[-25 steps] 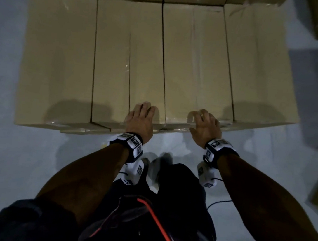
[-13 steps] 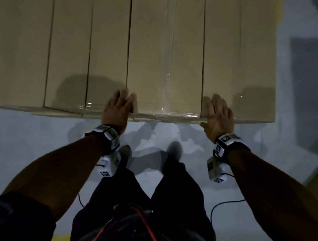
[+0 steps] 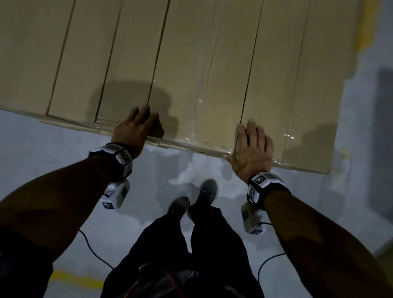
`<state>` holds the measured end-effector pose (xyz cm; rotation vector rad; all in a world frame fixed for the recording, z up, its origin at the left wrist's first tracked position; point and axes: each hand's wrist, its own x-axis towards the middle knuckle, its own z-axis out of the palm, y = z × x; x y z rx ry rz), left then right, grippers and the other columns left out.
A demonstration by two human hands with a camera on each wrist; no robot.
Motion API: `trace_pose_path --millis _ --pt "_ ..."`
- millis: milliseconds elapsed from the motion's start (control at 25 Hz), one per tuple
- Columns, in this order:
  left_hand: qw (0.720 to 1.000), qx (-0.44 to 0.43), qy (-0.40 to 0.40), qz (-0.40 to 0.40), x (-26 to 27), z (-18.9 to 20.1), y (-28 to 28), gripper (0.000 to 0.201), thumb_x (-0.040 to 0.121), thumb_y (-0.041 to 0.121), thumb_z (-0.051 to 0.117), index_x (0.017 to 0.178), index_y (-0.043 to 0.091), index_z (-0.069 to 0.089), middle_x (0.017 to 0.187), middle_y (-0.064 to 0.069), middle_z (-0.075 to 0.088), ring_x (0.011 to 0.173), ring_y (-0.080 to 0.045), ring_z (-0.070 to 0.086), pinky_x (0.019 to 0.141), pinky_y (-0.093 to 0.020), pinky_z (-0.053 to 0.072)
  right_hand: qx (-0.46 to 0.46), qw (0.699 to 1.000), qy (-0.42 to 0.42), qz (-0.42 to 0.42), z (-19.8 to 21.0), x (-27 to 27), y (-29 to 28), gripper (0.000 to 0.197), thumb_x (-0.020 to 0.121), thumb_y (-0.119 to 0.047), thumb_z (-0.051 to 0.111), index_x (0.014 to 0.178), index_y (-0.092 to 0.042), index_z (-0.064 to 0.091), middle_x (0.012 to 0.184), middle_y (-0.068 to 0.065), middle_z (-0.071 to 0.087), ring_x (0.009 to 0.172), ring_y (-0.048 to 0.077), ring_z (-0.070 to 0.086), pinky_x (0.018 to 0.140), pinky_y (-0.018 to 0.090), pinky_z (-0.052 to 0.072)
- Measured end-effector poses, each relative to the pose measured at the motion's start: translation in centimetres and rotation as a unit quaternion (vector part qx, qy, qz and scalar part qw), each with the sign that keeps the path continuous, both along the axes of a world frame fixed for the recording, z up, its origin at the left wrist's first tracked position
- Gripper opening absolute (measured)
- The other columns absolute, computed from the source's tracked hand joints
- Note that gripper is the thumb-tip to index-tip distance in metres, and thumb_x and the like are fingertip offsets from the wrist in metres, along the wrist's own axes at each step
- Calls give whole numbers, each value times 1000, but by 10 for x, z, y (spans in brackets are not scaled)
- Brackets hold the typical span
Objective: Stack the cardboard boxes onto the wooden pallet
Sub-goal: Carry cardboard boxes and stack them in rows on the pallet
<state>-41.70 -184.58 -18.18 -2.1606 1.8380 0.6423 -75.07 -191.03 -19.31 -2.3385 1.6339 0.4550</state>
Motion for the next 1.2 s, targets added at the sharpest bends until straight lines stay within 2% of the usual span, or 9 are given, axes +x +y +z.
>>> trace_pose_path --millis 160,280,440,560,680,760,840,1040,1200 --pt "1000 -15 4 3 1 -2 1 70 94 6 58 155 25 30 164 -11 19 149 -39 19 90 -65 49 -12 1000 -12 -13 -1 4 1 94 84 -63 62 155 -18 18 164 12 14 149 37 17 118 54 19" --pt "1000 -7 6 2 3 -3 0 73 93 6 59 156 26 27 164 -10 17 149 -38 17 91 -65 49 -5 1000 -11 -14 0 6 1 93 85 -58 64 155 -17 18 164 13 14 150 37 16 119 54 18" --pt "1000 2 10 4 2 -2 -1 76 94 5 58 157 27 22 165 -8 11 150 -37 13 101 -62 45 18 1000 -7 -17 1 9 0 95 89 -56 61 158 -17 8 166 13 3 152 37 6 122 53 12" --pt "998 62 1 2 -7 13 -6 80 95 8 58 158 25 12 166 -7 2 151 -36 6 112 -56 36 52 999 2 -12 11 8 -6 100 87 -60 62 158 -19 3 166 12 -3 152 36 3 123 52 12" --pt "995 94 -7 -15 -29 36 -8 71 93 19 62 153 18 23 161 -9 17 144 -34 24 109 -52 41 88 996 16 -3 37 4 -7 85 89 -62 56 155 -23 19 164 9 11 149 33 18 121 51 18" --pt "998 65 -9 -21 -48 54 -9 60 93 23 58 146 17 31 151 -9 33 134 -32 37 103 -49 44 79 997 12 1 57 0 -3 67 93 -62 46 146 -22 37 156 8 33 140 30 35 116 48 26" --pt "999 33 5 -27 -65 80 -4 58 96 29 55 147 16 30 149 -10 38 132 -33 41 102 -47 44 55 998 -6 -30 84 -2 10 60 98 -59 39 143 -19 44 150 9 44 135 29 43 112 44 30" --pt "995 -59 19 -72 -95 147 7 59 101 36 46 152 13 26 151 -11 39 135 -32 38 103 -46 41 -5 991 -74 -111 141 -9 50 58 101 -55 37 143 -17 47 143 13 52 129 33 49 107 45 38" --pt "983 -141 21 -114 -118 181 9 54 101 37 44 148 12 34 147 -11 45 133 -30 40 100 -42 41 -53 980 -114 -154 171 -21 74 60 101 -56 37 146 -17 44 145 13 51 130 32 49 106 44 39"
